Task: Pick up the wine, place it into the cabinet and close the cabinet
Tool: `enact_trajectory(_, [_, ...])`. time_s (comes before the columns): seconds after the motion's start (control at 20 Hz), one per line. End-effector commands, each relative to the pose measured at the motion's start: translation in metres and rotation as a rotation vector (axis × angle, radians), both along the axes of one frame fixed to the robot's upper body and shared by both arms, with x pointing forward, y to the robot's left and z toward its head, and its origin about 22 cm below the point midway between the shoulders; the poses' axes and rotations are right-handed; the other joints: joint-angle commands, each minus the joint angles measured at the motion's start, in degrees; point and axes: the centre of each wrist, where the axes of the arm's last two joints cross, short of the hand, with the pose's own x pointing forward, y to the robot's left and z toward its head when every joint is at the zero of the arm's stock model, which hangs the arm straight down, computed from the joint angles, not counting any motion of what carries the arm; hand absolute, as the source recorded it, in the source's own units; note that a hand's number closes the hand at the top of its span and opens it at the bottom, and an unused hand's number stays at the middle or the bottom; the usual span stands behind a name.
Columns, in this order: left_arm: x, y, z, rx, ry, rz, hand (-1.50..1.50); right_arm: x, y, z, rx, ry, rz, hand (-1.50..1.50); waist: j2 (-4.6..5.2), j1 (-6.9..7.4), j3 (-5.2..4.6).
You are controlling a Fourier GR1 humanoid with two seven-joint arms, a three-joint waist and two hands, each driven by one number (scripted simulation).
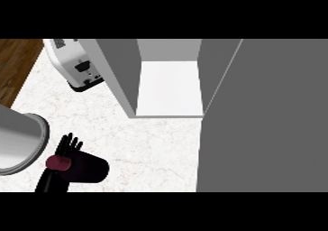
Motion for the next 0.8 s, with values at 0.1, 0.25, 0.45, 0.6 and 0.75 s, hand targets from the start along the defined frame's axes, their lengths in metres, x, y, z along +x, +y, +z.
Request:
enact_trajectory(0.1, [0.009,0.016,-0.002,-0.01,-0.015,0.01,-1.5,-0.043,0.006,0.025,0.032,-0.052,0.069,-1.5,-0.04,0.02,-0.05])
enact_trajectory(0.25, [0.003,-0.014,-0.013,-0.034,-0.019,-0.003,-1.5,-0.042,-0.005,0.021,0.01,-0.056,0.059,-1.5,-0.03,0.03,0.01])
enact_trajectory(0.45, [0.016,-0.016,-0.023,-0.079,-0.032,-0.025,-1.5,-0.029,-0.01,0.015,0.029,-0.061,0.026,-1.5,0.04,0.06,0.01])
enact_trajectory(0.6, [0.022,-0.016,-0.02,-0.127,-0.027,-0.093,1.5,-0.03,-0.004,0.021,0.038,-0.07,0.045,-1.5,-0.02,0.0,-0.01])
enact_trajectory(0.75, [0.032,-0.037,-0.017,-0.096,-0.067,-0.155,1.5,-0.027,0.0,0.007,0.033,-0.056,0.043,-1.5,0.01,0.03,0.01])
